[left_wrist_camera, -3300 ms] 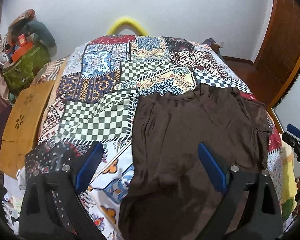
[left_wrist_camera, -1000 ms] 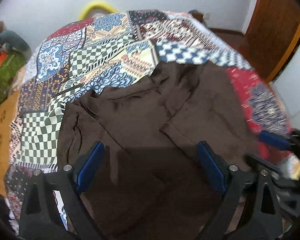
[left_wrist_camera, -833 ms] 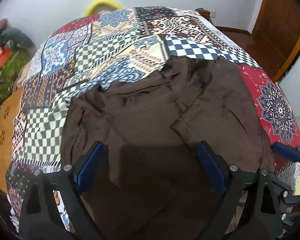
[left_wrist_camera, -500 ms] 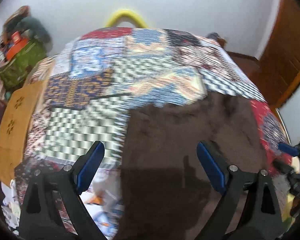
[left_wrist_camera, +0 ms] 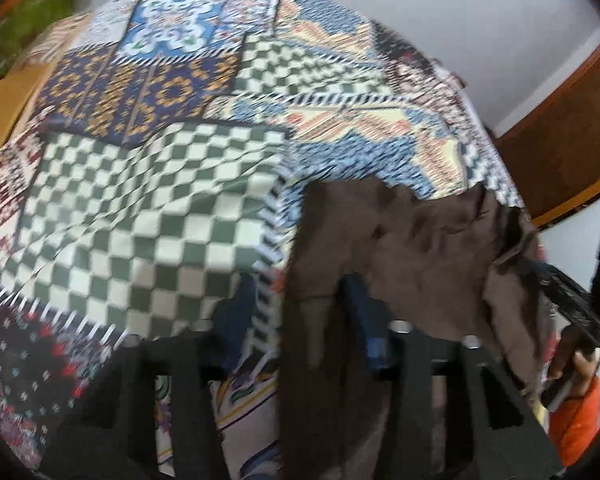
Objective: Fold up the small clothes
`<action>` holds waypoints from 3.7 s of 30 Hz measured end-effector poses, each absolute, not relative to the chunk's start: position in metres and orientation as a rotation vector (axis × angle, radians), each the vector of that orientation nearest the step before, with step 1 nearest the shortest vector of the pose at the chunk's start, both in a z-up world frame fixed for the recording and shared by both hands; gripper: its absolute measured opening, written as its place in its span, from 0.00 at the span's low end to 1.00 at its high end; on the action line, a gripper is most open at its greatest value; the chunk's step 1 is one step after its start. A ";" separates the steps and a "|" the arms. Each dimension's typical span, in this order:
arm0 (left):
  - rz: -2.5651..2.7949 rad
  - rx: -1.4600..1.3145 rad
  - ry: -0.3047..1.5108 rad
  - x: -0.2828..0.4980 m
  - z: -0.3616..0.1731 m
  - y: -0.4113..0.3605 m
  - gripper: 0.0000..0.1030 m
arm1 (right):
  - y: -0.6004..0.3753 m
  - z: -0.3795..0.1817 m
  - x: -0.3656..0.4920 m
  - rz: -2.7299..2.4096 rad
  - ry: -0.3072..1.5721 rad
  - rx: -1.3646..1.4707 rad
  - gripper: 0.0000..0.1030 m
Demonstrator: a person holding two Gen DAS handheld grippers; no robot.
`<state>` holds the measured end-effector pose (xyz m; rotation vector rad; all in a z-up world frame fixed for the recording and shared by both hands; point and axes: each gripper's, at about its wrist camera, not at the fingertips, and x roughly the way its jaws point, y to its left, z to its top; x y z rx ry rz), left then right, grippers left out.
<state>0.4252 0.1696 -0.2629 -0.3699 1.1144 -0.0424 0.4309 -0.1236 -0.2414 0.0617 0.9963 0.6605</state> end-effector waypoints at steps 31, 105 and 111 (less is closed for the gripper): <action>0.118 0.115 1.080 0.396 -0.240 0.140 0.62 | -0.093 -0.206 0.388 0.671 0.929 -0.167 0.46; 0.114 -0.182 1.101 0.225 -0.230 0.188 0.41 | -0.196 -0.205 0.285 0.610 0.923 -0.017 0.46; 0.075 -0.235 1.149 0.217 -0.252 0.179 0.41 | -0.188 -0.227 0.276 0.631 0.957 -0.010 0.46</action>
